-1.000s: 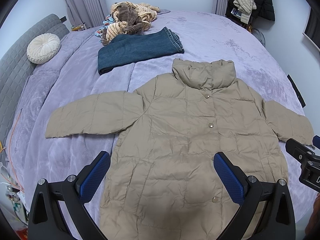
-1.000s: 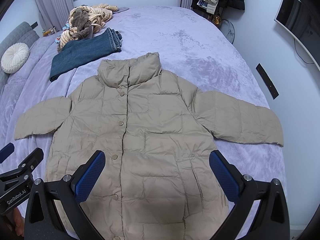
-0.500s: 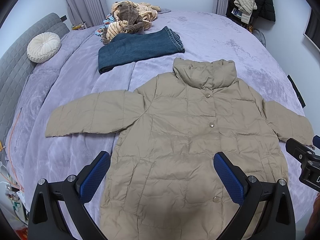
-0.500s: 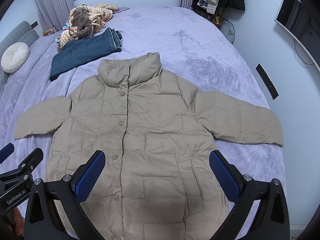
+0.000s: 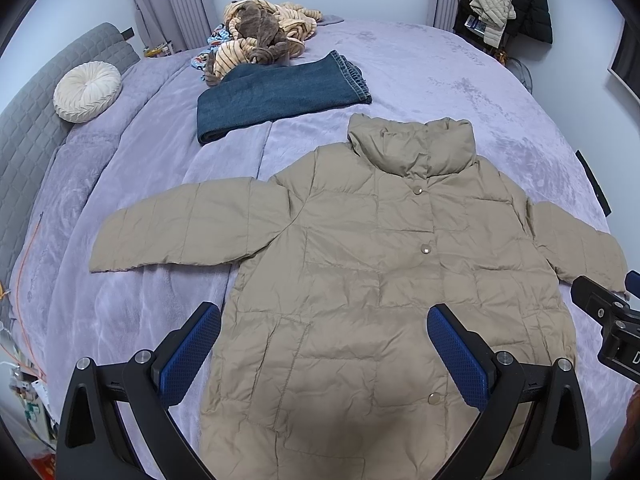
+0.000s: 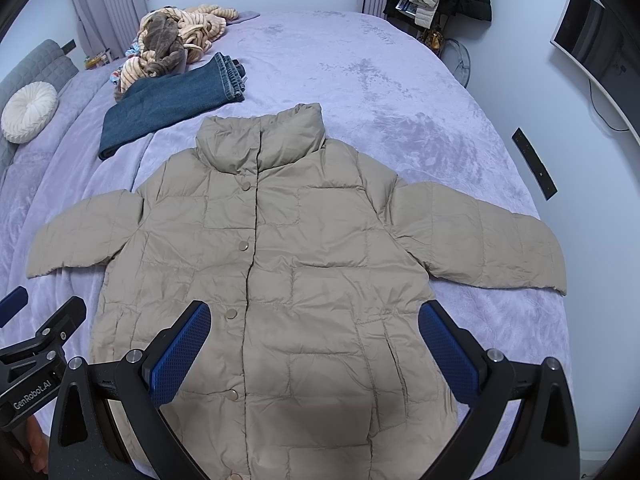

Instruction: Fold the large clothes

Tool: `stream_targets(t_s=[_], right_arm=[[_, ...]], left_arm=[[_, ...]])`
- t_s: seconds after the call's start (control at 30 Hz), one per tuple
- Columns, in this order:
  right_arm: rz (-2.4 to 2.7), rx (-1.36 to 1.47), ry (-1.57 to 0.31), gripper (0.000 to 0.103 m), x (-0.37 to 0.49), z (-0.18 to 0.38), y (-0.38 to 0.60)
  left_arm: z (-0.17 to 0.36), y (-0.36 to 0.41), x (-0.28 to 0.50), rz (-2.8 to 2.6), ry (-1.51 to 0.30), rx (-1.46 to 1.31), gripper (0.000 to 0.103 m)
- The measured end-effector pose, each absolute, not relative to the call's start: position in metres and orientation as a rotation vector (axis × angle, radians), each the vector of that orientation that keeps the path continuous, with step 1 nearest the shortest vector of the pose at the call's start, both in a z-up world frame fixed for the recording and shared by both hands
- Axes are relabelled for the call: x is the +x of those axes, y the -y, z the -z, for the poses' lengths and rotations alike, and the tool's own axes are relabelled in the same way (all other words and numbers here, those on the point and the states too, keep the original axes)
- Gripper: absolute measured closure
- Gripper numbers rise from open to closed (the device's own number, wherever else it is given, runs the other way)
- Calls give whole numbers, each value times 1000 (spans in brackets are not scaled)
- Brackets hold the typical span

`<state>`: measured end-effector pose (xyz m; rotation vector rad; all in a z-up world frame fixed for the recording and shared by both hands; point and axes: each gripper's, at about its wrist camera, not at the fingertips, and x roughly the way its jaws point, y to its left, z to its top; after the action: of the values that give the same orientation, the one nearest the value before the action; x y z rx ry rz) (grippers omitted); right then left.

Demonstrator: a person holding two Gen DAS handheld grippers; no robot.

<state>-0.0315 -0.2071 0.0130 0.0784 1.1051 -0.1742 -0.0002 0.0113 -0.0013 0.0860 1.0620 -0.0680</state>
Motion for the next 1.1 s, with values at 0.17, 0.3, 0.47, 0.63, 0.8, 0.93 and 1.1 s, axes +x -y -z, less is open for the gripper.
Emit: stream_targets(t_s=[0.17, 0.3, 0.47, 0.63, 0.8, 0.93, 1.1], right_arm=[[175, 77, -1105, 0, -31, -13, 207], [175, 77, -1108, 0, -31, -13, 206], [174, 72, -1117, 0, -30, -12, 204], [150, 85, -1130, 0, -23, -4, 197], [112, 135, -1122, 0, -12, 8, 186], [71, 146, -1120, 0, 3, 22, 168], [-16, 160, -1154, 0, 26, 53, 138]], left_arm=[[5, -11, 0, 64, -1071, 89, 0], [14, -22, 2, 96, -1069, 34, 0], [15, -24, 4, 136, -1055, -37, 0], [21, -35, 10, 105, -1030, 18, 0], [47, -70, 27, 112, -1121, -61, 0], [77, -126, 44, 47, -1137, -179, 0], [122, -221, 70, 29, -1102, -449, 0]])
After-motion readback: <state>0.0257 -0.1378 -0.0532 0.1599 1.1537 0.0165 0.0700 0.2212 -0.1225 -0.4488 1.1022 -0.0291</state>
